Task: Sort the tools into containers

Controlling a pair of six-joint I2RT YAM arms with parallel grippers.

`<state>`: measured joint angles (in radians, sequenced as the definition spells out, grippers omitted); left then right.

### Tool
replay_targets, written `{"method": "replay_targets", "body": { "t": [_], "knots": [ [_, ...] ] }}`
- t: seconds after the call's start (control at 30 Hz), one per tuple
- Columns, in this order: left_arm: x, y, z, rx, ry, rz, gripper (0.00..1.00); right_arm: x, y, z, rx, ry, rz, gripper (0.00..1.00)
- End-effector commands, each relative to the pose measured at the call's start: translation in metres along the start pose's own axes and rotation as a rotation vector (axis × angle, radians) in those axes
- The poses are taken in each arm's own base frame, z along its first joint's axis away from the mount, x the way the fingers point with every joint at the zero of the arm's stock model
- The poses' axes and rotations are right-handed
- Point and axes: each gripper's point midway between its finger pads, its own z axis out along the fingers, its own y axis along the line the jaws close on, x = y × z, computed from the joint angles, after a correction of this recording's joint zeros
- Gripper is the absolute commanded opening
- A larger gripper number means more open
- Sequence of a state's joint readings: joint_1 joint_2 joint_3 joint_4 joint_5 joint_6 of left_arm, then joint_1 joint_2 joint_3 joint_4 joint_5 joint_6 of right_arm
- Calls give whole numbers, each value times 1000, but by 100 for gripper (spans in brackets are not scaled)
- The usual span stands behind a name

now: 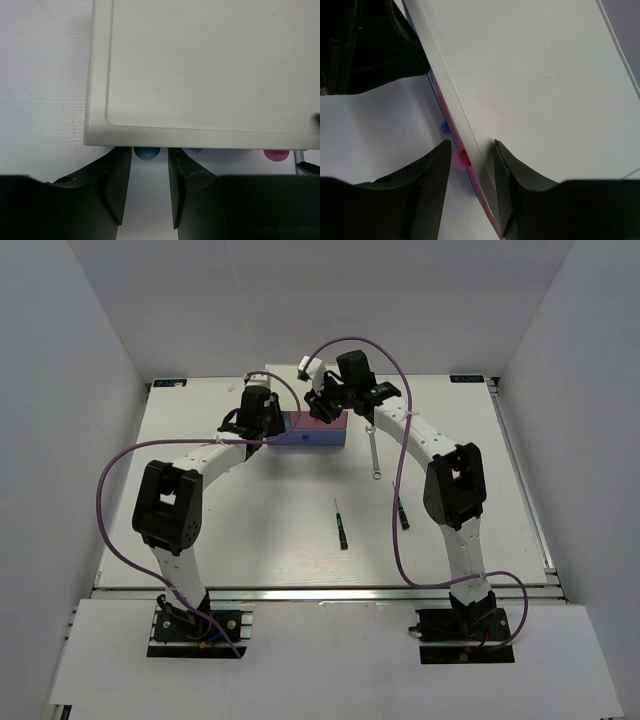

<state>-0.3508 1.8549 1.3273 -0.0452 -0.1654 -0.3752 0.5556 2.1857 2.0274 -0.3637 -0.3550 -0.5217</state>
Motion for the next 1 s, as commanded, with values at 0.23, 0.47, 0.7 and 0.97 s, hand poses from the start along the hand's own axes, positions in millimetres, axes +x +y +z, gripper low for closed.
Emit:
{"method": "replay_targets", "body": {
  "t": [0.23,0.47,0.7,0.97],
  "knots": [
    [-25,-1,1,-25,-79,-11,35,1,5,2,-31,-7,29,35],
    [-29,-1,-9,-4,-120,-19,14,11,8,4,-31,19,39,28],
    [-22,-6,-34,53,-113,-43,11,22,3,6,5,49,55,26],
    [-13,-12,-85,122,-107,-52,9,32,0,11,30,75,68,25]
  ]
}}
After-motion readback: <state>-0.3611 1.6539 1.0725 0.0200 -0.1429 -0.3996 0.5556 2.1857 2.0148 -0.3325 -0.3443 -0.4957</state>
